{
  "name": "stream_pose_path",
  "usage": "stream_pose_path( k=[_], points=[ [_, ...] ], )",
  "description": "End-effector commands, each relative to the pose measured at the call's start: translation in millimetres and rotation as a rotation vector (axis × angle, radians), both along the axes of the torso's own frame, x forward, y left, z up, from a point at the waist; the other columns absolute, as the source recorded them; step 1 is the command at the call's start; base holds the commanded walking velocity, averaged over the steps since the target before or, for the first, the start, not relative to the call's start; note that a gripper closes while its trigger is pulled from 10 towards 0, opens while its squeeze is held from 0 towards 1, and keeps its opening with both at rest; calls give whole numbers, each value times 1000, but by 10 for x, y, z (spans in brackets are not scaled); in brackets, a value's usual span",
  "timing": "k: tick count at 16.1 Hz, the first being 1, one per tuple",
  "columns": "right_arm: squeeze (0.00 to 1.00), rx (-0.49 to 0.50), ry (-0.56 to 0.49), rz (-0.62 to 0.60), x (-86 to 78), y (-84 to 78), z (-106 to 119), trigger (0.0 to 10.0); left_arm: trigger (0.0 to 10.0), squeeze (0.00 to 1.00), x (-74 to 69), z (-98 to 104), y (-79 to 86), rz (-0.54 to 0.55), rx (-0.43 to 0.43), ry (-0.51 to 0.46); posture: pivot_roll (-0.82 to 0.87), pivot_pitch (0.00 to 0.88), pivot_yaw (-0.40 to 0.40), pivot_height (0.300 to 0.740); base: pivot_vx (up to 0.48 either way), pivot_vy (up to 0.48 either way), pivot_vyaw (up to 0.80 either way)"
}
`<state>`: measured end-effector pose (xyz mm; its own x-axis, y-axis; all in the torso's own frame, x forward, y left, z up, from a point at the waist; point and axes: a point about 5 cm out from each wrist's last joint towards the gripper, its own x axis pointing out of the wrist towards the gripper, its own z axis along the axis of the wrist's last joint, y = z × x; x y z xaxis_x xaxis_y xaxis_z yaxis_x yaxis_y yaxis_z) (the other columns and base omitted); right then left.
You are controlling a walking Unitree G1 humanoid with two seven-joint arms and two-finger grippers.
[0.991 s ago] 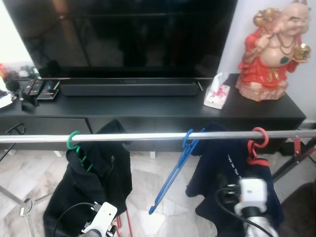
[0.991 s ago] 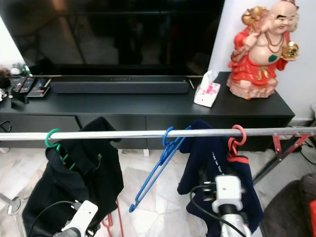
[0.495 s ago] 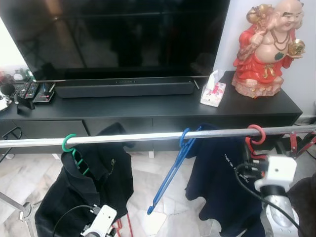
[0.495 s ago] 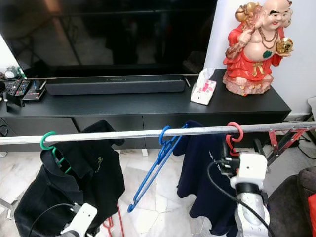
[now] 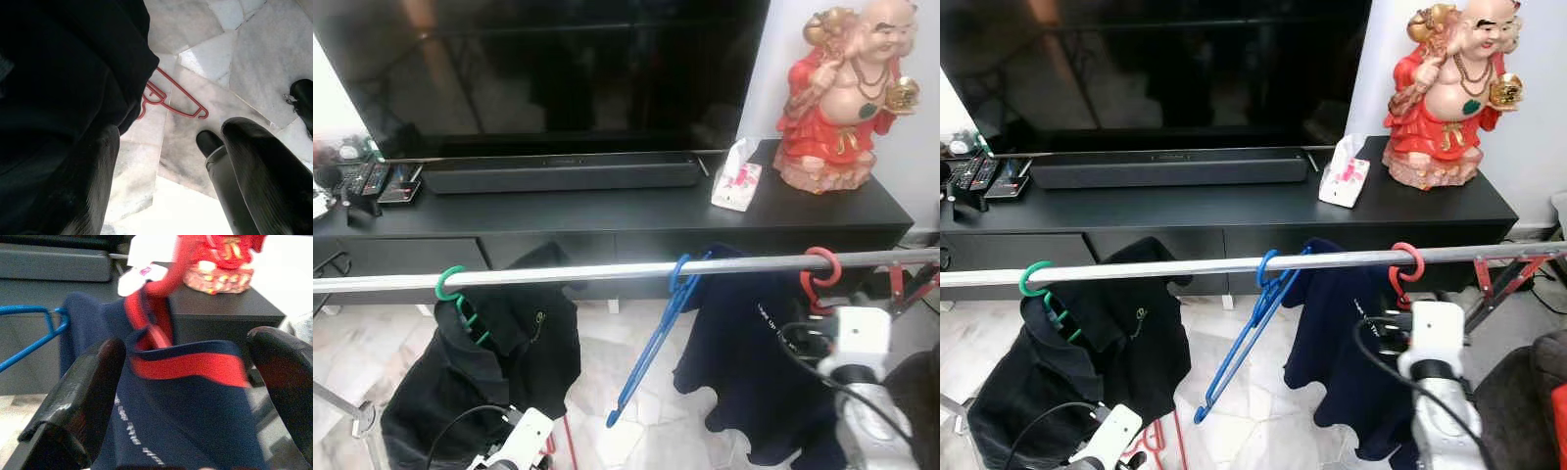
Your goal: Hang hanger
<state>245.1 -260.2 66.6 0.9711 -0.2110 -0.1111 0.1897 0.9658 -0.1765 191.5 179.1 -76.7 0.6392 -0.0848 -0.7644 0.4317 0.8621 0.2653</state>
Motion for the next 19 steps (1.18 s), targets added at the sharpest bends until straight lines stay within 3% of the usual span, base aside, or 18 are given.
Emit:
stream_pose_path(
  k=[1,6,8,10,19],
  points=[
    [0,8,2,-11,17,-49,20,10000,10000,0,-24,-14,52,6,15,22,-71,0,6,740,0,0,0],
    [0,6,29,19,100,-9,58,10000,10000,0,-69,-30,80,-7,21,33,-65,4,22,740,0,0,0],
    [0,71,125,55,95,29,-92,10000,10000,0,-98,-41,105,-16,24,47,-63,0,31,740,0,0,0],
    [0,70,147,77,128,58,-133,10000,10000,0,-95,-41,100,-29,29,51,-59,0,30,740,0,0,0],
    [0,141,173,102,221,219,-188,10000,10000,0,-80,-33,115,-26,28,50,-46,0,40,740,0,0,0]
  ],
)
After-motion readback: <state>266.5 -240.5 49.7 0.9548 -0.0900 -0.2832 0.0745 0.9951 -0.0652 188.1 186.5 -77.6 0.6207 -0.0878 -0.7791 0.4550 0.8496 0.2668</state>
